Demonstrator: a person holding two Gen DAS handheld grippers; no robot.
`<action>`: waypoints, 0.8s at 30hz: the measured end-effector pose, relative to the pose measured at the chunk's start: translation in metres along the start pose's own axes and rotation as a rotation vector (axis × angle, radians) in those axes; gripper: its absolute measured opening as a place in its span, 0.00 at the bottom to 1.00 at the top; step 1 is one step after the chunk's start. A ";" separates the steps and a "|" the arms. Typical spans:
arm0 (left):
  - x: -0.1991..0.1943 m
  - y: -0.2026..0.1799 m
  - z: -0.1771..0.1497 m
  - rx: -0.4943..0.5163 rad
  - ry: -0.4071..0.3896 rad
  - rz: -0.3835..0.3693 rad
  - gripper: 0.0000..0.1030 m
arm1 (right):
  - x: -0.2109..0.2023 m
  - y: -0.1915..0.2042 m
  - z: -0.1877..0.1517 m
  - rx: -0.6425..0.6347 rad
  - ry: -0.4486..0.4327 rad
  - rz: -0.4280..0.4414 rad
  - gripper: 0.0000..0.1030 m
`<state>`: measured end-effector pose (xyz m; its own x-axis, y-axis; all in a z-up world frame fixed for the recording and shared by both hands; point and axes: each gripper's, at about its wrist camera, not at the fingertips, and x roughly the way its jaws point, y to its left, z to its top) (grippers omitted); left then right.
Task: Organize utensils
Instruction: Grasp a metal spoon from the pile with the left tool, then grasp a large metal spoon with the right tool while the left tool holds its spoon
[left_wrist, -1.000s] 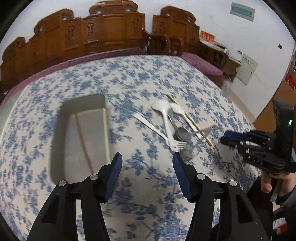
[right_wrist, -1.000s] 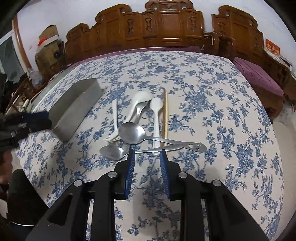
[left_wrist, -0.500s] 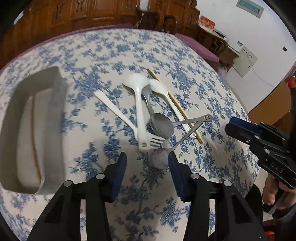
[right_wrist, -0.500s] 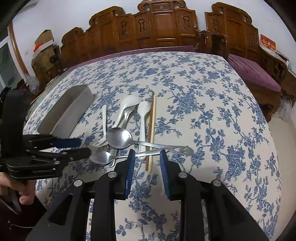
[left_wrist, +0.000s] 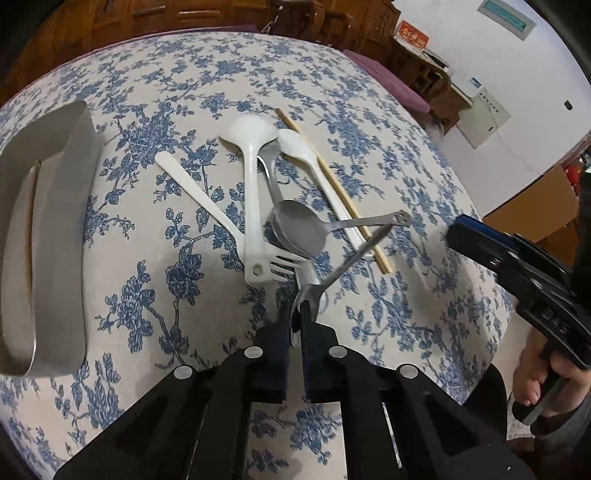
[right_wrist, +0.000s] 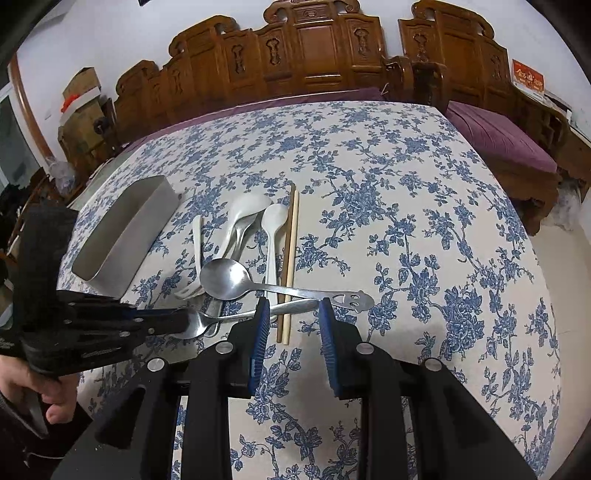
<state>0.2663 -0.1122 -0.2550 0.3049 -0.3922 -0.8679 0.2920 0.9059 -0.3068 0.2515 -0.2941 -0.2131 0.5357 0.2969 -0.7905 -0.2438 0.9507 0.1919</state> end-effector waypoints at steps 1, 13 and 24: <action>-0.004 -0.001 -0.001 0.001 -0.008 -0.006 0.02 | 0.000 0.000 0.000 0.000 0.001 -0.001 0.29; -0.065 -0.012 -0.023 0.010 -0.152 0.012 0.01 | 0.003 0.000 -0.003 -0.003 0.006 -0.009 0.29; -0.112 0.015 -0.040 -0.048 -0.267 0.051 0.01 | 0.022 0.019 -0.008 -0.013 0.045 0.012 0.29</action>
<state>0.1999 -0.0481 -0.1780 0.5479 -0.3687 -0.7509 0.2288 0.9295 -0.2894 0.2522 -0.2702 -0.2312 0.4962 0.3039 -0.8133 -0.2603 0.9457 0.1946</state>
